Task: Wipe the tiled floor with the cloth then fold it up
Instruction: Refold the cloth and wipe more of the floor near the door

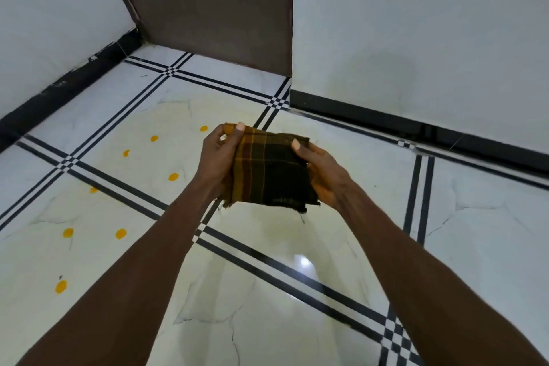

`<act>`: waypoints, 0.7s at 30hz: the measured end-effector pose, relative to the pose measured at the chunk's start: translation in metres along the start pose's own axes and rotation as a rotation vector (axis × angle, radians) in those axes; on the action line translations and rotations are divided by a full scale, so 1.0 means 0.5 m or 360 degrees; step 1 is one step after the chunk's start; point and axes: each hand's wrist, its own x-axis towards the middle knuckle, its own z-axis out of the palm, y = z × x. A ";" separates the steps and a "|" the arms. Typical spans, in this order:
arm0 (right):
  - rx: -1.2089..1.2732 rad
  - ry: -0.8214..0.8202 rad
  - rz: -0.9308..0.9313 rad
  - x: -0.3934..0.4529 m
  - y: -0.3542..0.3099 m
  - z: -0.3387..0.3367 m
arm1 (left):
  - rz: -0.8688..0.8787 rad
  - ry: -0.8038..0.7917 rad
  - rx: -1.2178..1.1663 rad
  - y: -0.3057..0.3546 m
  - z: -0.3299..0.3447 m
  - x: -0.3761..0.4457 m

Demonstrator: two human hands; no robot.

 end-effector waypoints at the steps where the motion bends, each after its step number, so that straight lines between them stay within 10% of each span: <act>1: 0.0066 -0.0003 0.0034 -0.020 -0.020 0.026 | -0.0055 0.0014 -0.0023 0.038 -0.013 -0.011; 14: 0.0302 -0.0007 0.0840 -0.325 -0.402 0.545 | -0.0357 0.0174 -0.0158 0.692 -0.303 -0.207; 21: 0.0345 -0.0096 0.0524 -0.470 -0.479 0.794 | -0.0473 0.0158 -0.0141 0.870 -0.501 -0.323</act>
